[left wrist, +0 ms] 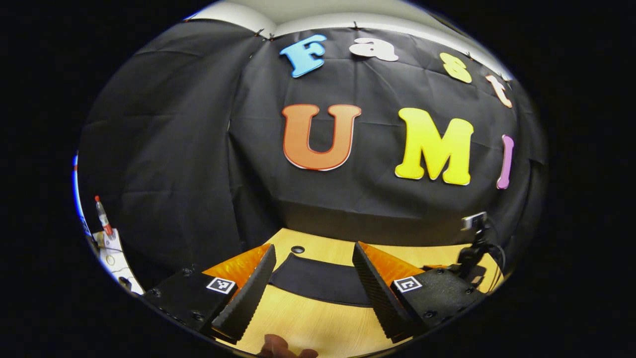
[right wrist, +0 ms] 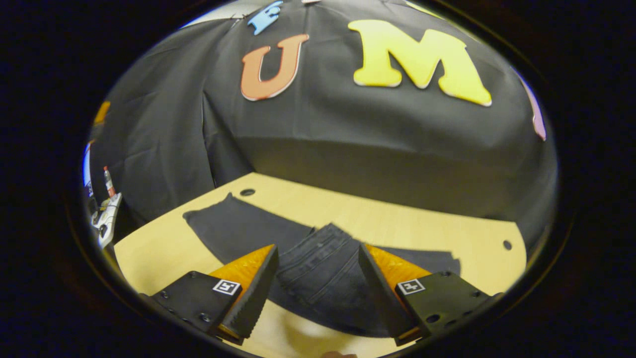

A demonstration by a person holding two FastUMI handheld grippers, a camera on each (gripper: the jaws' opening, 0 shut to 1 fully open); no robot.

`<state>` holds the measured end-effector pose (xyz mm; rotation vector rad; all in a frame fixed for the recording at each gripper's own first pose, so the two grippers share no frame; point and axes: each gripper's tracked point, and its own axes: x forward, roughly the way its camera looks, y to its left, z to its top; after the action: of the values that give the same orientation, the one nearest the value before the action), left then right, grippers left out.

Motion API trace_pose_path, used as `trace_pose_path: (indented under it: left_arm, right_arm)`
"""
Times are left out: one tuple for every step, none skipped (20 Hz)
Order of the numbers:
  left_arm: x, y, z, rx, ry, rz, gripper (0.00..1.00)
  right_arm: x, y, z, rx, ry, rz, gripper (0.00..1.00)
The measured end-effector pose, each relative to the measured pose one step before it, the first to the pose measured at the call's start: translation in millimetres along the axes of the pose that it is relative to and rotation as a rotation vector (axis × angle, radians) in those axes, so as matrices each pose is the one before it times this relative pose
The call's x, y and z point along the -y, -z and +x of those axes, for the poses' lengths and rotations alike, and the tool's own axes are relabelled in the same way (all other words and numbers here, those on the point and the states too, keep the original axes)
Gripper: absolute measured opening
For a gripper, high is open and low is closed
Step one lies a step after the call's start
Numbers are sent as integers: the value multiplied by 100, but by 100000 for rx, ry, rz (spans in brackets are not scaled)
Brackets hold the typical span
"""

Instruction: Grasp the waist and the cuffs of the jeans and fold them to make the two legs overlap; first hold the waist and fold one-third of the jeans toward the cuffs, then hold the cuffs and fold the remaining one-third in the same direction to finish folding.

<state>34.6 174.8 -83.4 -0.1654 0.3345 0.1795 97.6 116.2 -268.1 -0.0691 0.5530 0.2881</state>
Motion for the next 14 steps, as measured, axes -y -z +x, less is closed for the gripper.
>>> trace_pose_path:
  left_arm:
    - [-399, 750, 761, -2225, -372, -3628, 99]
    - [-222, 786, 938, -2567, 276, -5933, 100]
    - [-98, 943, 1184, -3424, 1044, -7497, 99]
    - [-205, 1122, 1273, -3905, 229, -8426, 98]
    - [-286, 1056, 1033, -4805, 309, -8619, 98]
    - [-719, 884, 1229, -4114, -603, -8182, 99]
    - [-887, 1029, 1553, -4855, -1083, -9172, 99]
    - [-1215, 769, 1585, -5173, -1862, -10293, 99]
    - [-886, 594, 1384, -4652, -1053, -11407, 99]
    - [-933, 240, 1276, -3825, -1724, -10074, 99]
    - [-718, -168, 1119, -1596, -1277, -7696, 99]
    - [-668, -275, 1006, -1057, -1639, -5939, 99]
    - [-165, 73, 141, -2032, -442, -5234, 99]
    - [-126, -799, 879, -1225, -461, -4395, 99]
  right_arm:
    - [1454, -1882, -920, 4517, 3154, -1439, 98]
    - [1448, -1917, -844, 4324, 2521, -392, 97]
    - [1425, -1813, -793, 3902, 2587, 709, 97]
    - [1423, -1666, -715, 3515, 2253, 868, 97]
    - [1565, -1652, -717, 3292, 2560, 647, 98]
    - [1642, -1741, -685, 3313, 2517, 340, 98]
    - [1783, -1672, -543, 3367, 2950, -416, 98]
    - [2019, -1388, -532, 3417, 3922, -1472, 98]
    - [2290, -1536, -549, 3480, 4336, -1715, 96]
    - [2195, -1234, -415, 2878, 4307, -855, 96]
    - [1982, -1182, -562, 2024, 3727, -9, 97]
    - [1987, -1143, -545, 2226, 3838, 673, 98]
    - [1953, -1228, -557, 2464, 3833, 530, 97]
    - [1962, -1136, -444, 2525, 3861, 266, 97]
